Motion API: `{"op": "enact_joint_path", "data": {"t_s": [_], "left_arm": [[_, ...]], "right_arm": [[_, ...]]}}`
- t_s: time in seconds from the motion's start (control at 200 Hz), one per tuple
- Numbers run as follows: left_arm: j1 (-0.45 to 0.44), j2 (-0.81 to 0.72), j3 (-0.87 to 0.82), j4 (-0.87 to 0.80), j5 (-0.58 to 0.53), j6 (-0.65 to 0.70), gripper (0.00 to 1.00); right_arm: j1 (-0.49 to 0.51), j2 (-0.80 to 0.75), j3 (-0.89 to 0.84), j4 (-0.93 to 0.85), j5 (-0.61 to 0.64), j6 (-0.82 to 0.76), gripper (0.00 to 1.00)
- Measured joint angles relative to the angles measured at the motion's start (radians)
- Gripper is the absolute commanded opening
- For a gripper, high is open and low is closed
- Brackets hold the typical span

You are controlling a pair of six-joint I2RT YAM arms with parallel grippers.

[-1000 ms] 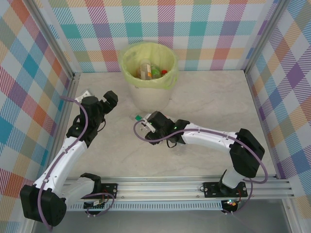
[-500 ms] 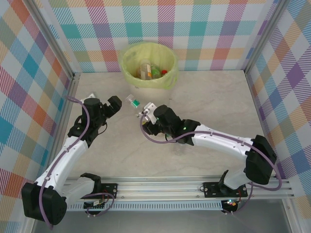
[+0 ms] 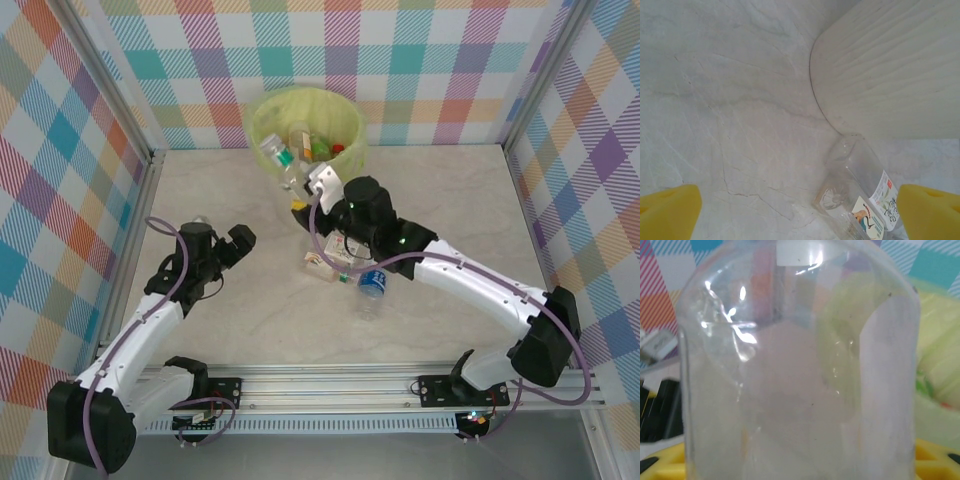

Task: Put the plastic bottles in the bin

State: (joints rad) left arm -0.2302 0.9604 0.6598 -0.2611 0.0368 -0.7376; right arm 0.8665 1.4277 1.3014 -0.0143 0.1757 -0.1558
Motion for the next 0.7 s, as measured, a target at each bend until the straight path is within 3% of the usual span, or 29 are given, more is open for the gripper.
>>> {"op": "enact_joint_path", "data": {"t_s": [0.37,0.565,0.705], "left_arm": [[0.0,-0.043,-0.003,-0.002,0.0,-0.006,1.0],[0.0,-0.048,-0.003,-0.023,0.01,-0.002,1.0],[0.0,-0.031,-0.003,-0.025,0.048,-0.012,1.0]], "right_arm": [[-0.161,0.309,0.452,0.026,-0.068,-0.101,0.58],[-0.201,0.518,0.726,-0.111,0.056,-0.122,0.65],[-0.208,0.642,0.913,-0.252,0.208,-0.124,0.78]]}}
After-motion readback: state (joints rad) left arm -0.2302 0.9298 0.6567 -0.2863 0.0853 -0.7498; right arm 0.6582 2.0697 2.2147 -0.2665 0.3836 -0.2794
